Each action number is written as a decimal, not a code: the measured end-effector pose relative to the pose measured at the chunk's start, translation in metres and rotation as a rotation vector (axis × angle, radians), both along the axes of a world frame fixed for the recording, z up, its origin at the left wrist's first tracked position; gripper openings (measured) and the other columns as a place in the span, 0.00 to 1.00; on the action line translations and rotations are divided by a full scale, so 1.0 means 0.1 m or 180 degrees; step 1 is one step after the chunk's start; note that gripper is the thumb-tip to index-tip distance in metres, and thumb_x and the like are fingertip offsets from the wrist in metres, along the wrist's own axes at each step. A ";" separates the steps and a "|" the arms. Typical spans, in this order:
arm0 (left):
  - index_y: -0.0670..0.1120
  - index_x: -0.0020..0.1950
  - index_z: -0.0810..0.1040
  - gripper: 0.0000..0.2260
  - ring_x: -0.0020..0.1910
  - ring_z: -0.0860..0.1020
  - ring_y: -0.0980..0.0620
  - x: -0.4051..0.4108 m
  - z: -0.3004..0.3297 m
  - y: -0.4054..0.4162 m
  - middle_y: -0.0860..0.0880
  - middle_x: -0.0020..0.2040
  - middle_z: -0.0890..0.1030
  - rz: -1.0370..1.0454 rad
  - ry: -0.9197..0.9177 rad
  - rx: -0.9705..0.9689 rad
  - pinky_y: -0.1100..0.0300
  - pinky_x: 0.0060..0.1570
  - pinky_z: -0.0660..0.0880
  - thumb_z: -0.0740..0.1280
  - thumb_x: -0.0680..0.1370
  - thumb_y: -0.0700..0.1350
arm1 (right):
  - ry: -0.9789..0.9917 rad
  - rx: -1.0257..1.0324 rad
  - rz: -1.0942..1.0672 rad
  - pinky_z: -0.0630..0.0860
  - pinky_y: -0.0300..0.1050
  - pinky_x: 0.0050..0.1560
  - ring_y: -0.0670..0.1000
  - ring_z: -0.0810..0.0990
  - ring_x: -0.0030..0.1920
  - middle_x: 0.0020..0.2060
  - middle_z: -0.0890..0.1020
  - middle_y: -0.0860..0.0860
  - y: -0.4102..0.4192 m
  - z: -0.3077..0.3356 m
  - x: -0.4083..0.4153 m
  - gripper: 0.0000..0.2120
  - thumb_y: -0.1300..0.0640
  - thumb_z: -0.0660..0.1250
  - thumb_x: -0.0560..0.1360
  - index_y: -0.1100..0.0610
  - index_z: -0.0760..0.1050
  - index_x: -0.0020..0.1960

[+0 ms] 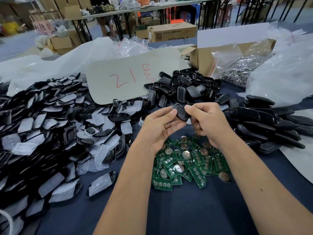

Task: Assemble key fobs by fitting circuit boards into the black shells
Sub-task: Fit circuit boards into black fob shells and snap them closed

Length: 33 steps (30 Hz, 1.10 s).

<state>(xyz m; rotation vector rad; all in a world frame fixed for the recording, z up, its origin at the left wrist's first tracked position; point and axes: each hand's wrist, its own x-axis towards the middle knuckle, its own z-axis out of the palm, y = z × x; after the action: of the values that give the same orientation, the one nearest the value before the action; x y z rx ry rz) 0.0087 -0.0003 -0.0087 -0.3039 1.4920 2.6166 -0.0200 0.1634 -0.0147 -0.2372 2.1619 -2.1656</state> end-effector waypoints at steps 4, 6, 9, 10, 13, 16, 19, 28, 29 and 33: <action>0.42 0.62 0.81 0.11 0.38 0.87 0.45 0.04 0.07 0.27 0.40 0.44 0.87 0.0037 0.0264 -0.0532 0.58 0.38 0.83 0.71 0.80 0.34 | 0.0237 0.0569 -0.0342 0.65 0.41 0.23 0.51 0.68 0.25 0.27 0.75 0.54 0.20 0.05 0.07 0.18 0.51 0.68 0.82 0.58 0.78 0.36; 0.43 0.58 0.82 0.10 0.37 0.86 0.45 0.04 0.10 0.50 0.38 0.45 0.86 0.0104 0.0354 -0.0836 0.56 0.38 0.84 0.73 0.79 0.35 | 0.0591 0.0996 -0.0510 0.71 0.39 0.26 0.46 0.75 0.27 0.30 0.81 0.48 0.34 0.10 0.10 0.13 0.50 0.67 0.82 0.53 0.83 0.43; 0.42 0.55 0.80 0.09 0.33 0.85 0.47 -0.02 0.15 0.92 0.37 0.44 0.85 0.0102 0.0359 -0.0926 0.56 0.36 0.83 0.74 0.78 0.34 | 0.0850 0.1379 -0.0793 0.71 0.34 0.33 0.40 0.79 0.32 0.33 0.83 0.41 0.67 0.22 0.13 0.09 0.54 0.66 0.82 0.50 0.85 0.48; 0.41 0.54 0.80 0.09 0.32 0.84 0.48 -0.05 0.18 1.06 0.39 0.42 0.84 0.0068 0.0328 -0.0849 0.57 0.35 0.83 0.74 0.77 0.33 | 0.0863 0.1488 -0.0880 0.71 0.36 0.35 0.39 0.79 0.32 0.33 0.83 0.41 0.81 0.27 0.14 0.09 0.55 0.67 0.81 0.51 0.86 0.48; 0.42 0.50 0.81 0.07 0.33 0.84 0.48 -0.19 0.20 1.40 0.40 0.44 0.85 0.0121 0.0336 -0.1110 0.53 0.40 0.84 0.75 0.76 0.34 | 0.0847 0.1840 -0.1209 0.73 0.45 0.37 0.43 0.76 0.29 0.32 0.84 0.48 1.16 0.37 0.17 0.12 0.52 0.67 0.81 0.55 0.86 0.46; 0.46 0.49 0.83 0.07 0.42 0.86 0.47 -0.29 0.21 1.70 0.45 0.44 0.86 0.0105 0.0563 -0.2004 0.52 0.53 0.83 0.78 0.74 0.38 | 0.0763 0.2229 -0.1567 0.73 0.50 0.44 0.56 0.80 0.40 0.35 0.84 0.55 1.35 0.42 0.18 0.16 0.50 0.66 0.82 0.58 0.85 0.43; 0.51 0.47 0.83 0.07 0.43 0.81 0.56 -0.28 0.27 1.87 0.57 0.38 0.80 0.0188 0.0788 -0.2554 0.65 0.47 0.74 0.78 0.73 0.44 | 0.0603 0.2616 -0.1737 0.74 0.47 0.51 0.58 0.83 0.50 0.44 0.88 0.55 1.45 0.46 0.17 0.11 0.52 0.67 0.81 0.54 0.88 0.50; 0.50 0.40 0.84 0.07 0.41 0.83 0.53 -0.27 0.21 1.52 0.54 0.38 0.84 0.0386 0.0714 -0.2791 0.57 0.44 0.80 0.70 0.72 0.38 | 0.1304 0.2763 -0.2531 0.72 0.42 0.43 0.54 0.81 0.42 0.41 0.86 0.52 1.06 0.62 0.09 0.08 0.59 0.68 0.77 0.54 0.86 0.44; 0.51 0.39 0.84 0.08 0.40 0.83 0.53 -0.29 0.19 1.42 0.54 0.37 0.84 0.0412 0.0669 -0.2881 0.57 0.42 0.79 0.70 0.72 0.37 | 0.1397 0.2758 -0.2362 0.71 0.40 0.41 0.52 0.80 0.39 0.39 0.86 0.51 0.93 0.64 0.06 0.08 0.59 0.67 0.77 0.54 0.85 0.43; 0.51 0.40 0.85 0.11 0.43 0.83 0.52 -0.30 0.13 0.99 0.54 0.39 0.85 0.0723 0.0359 -0.2974 0.56 0.42 0.79 0.67 0.70 0.36 | 0.0906 0.3601 -0.1299 0.81 0.49 0.48 0.58 0.84 0.50 0.47 0.86 0.55 0.41 0.47 -0.17 0.07 0.58 0.72 0.74 0.54 0.84 0.52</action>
<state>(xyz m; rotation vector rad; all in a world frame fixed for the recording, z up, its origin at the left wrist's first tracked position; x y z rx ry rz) -0.0216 0.0988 0.0046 -0.4119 2.7680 1.8829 -0.0374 0.2040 0.0325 -0.0113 3.3893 -0.6937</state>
